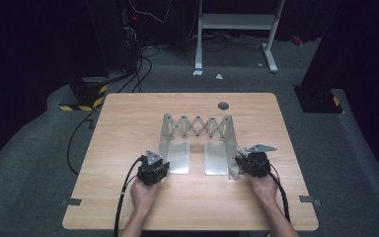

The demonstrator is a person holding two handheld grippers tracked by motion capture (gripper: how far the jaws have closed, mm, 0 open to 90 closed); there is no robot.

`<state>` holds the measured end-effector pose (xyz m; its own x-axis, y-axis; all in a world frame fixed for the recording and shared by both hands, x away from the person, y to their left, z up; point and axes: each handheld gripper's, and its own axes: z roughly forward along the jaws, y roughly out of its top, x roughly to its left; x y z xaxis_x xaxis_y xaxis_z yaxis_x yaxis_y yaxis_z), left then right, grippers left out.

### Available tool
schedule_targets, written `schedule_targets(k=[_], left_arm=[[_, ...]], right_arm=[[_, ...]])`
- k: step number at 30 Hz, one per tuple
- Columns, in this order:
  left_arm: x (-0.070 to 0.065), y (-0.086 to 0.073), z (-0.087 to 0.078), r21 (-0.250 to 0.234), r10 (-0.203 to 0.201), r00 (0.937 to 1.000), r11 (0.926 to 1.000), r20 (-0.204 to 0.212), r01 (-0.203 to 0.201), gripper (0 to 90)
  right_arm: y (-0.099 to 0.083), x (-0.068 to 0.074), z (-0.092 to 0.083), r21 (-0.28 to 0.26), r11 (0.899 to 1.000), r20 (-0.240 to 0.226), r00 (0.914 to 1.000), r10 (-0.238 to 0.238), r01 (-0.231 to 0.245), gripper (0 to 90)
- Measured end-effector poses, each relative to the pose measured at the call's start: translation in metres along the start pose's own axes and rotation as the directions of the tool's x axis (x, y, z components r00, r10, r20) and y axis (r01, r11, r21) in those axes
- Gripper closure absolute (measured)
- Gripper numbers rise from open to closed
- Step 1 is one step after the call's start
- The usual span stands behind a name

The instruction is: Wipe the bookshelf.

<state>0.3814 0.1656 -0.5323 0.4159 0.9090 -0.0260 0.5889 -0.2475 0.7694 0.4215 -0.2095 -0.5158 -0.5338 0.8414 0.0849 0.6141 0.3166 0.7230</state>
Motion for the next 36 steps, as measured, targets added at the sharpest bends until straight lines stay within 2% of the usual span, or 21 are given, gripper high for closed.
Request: schedule_targets(k=[8, 21, 36], left_arm=[[-0.001, 0.0, 0.0, 0.0, 0.008, 0.9999, 1.0, 0.009, -0.008, 69.9], [-0.001, 0.001, 0.001, -0.002, 0.004, 0.9999, 1.0, 0.012, -0.004, 71.0], [-0.001, 0.001, 0.001, -0.001, 0.004, 0.9999, 1.0, 0.01, -0.004, 70.2]], right_arm=[[0.003, 0.001, -0.006, -0.021, 1.0, -0.021, 0.9997, 0.009, -0.009, 83.7], [0.031, 0.008, -0.041, -0.109, 0.994, -0.073, 0.9973, -0.009, 0.001, 83.8], [0.07, 0.017, -0.095, -0.234, 0.971, -0.087, 0.9935, -0.073, 0.051, 83.8]])
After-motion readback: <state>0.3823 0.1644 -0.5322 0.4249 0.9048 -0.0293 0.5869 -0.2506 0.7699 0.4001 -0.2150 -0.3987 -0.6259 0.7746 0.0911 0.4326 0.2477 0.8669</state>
